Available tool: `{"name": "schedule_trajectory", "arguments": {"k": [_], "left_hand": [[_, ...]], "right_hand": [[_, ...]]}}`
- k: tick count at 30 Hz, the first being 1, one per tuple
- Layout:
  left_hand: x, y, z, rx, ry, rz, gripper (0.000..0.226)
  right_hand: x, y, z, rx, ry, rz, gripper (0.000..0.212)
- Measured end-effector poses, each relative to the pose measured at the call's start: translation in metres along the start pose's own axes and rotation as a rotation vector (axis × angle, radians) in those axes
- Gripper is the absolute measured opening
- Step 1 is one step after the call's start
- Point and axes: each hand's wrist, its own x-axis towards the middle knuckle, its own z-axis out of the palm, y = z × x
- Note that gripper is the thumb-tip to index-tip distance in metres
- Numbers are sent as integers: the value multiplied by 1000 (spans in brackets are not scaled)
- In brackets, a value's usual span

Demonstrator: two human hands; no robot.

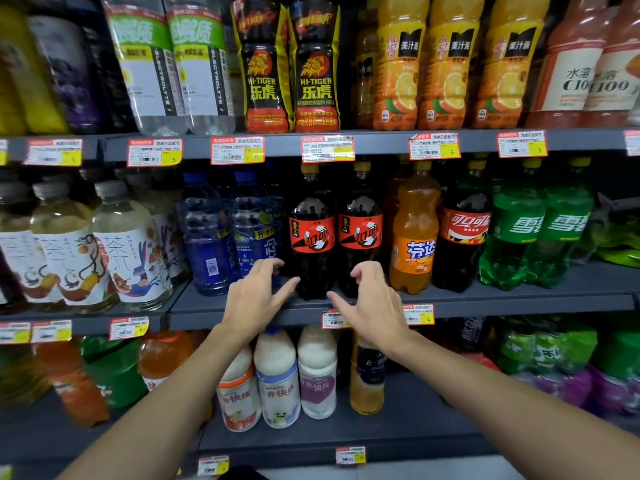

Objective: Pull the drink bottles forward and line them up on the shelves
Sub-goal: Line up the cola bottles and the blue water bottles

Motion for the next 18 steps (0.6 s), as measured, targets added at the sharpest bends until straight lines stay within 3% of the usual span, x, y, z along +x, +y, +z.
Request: {"name": "schedule_trajectory", "arguments": {"k": [4, 8, 14, 18], "left_hand": [[5, -27, -18, 100, 90, 153, 31], [5, -56, -30, 209, 166, 185, 27], [-1, -92, -37, 332, 138, 176, 64], [-9, -95, -28, 271, 205, -44, 90]], "right_hand": [[2, -34, 19, 56, -38, -144, 31], [7, -75, 46, 78, -119, -190, 36], [5, -123, 89, 62, -128, -19, 61], [12, -140, 105, 48, -83, 122, 74]]}}
